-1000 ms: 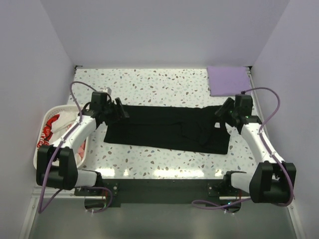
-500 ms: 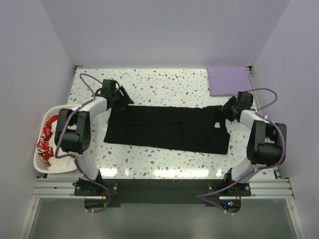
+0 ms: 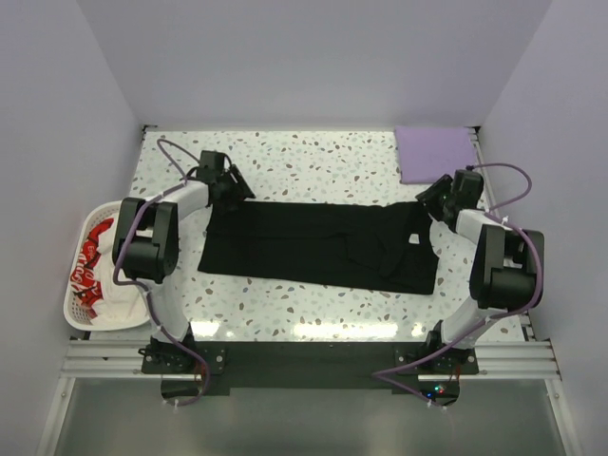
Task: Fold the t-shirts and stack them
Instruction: Fold the tshirt
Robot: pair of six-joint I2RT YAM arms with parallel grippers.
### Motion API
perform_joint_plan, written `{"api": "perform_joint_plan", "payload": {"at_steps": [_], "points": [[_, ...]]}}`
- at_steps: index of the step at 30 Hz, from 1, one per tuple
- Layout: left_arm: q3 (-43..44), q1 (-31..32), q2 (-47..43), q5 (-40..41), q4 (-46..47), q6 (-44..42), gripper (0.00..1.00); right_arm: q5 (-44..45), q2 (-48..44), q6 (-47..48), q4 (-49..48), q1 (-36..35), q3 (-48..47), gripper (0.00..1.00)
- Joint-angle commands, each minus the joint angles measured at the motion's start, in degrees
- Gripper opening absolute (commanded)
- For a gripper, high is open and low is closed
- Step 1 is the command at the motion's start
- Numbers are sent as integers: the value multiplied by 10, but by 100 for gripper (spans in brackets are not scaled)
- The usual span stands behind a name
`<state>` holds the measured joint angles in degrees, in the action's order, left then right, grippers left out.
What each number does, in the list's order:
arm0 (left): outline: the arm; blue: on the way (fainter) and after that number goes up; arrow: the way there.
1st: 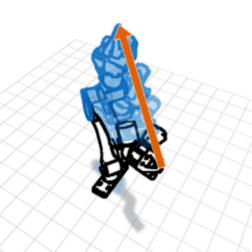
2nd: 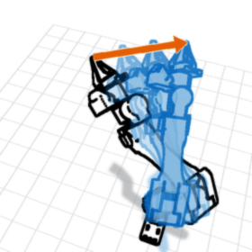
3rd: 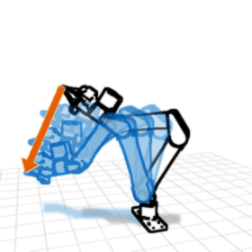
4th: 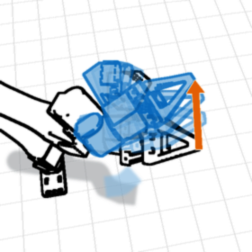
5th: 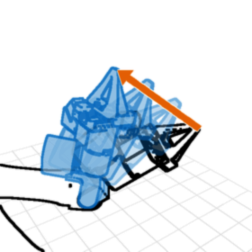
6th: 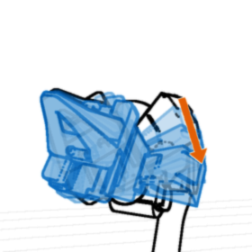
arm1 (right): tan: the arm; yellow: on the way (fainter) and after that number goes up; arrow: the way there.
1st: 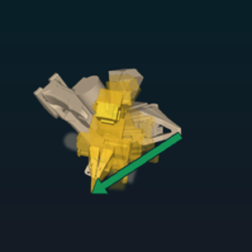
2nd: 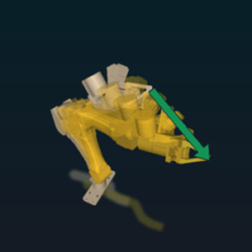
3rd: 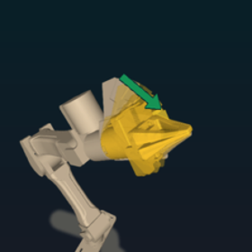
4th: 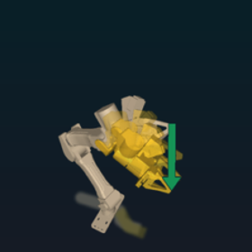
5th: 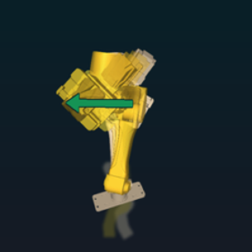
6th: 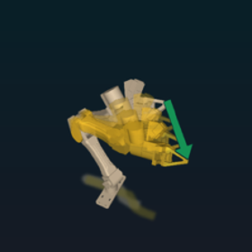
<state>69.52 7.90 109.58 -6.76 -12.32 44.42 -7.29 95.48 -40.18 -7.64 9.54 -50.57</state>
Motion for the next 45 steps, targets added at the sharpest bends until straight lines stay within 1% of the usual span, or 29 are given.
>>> {"api": "perform_joint_plan", "payload": {"at_steps": [1, 3, 7, 10, 12, 13, 16, 19, 22, 27, 32, 38, 41, 42, 43, 45], "points": [[21, -1, 12, 11, 9, 3, 67, -5, 17, -9, -32, 1, -22, 45], [23, -1, 17, 12, 9, 3, 67, -6, 27, -9, -33, 0, -23, 44], [26, -1, 25, 18, 3, 4, 67, -13, 31, -16, -51, 1, -12, 36], [26, -1, 29, 21, -3, 5, 67, -22, 33, -23, -56, 0, -6, 22], [27, -2, 34, 25, -8, 6, 67, -19, 29, -25, -55, 0, -1, 15], [27, -2, 34, 26, -10, 7, 67, -18, 25, -25, -53, 0, 2, 9], [27, -3, 36, 46, -20, 9, 67, -3, 2, -23, -41, 1, 11, 4], [27, -7, 40, 58, -31, 15, 67, 9, -24, -5, -11, 1, 5, 2], [21, -10, 41, 59, -32, 20, 67, 30, -62, 16, 17, 1, 7, 1], [18, -12, 46, 62, -33, 26, 67, 56, -88, 52, 62, 1, 13, 1], [18, -12, 53, 60, -34, 27, 67, 71, -64, 54, 62, 1, 43, 1], [17, -12, 52, 60, -36, 27, 67, 83, -12, 49, 65, 1, 44, 2], [19, -12, 48, 59, -33, 24, 67, 84, 3, 49, 75, 1, 35, 8], [20, -12, 45, 55, -30, 22, 67, 82, 1, 49, 75, 1, 33, 15], [23, -12, 42, 51, -27, 18, 67, 78, -2, 48, 81, 1, 28, 18], [31, -12, 35, 47, -26, 7, 68, 75, -18, 49, 107, 1, 13, 28]]}}
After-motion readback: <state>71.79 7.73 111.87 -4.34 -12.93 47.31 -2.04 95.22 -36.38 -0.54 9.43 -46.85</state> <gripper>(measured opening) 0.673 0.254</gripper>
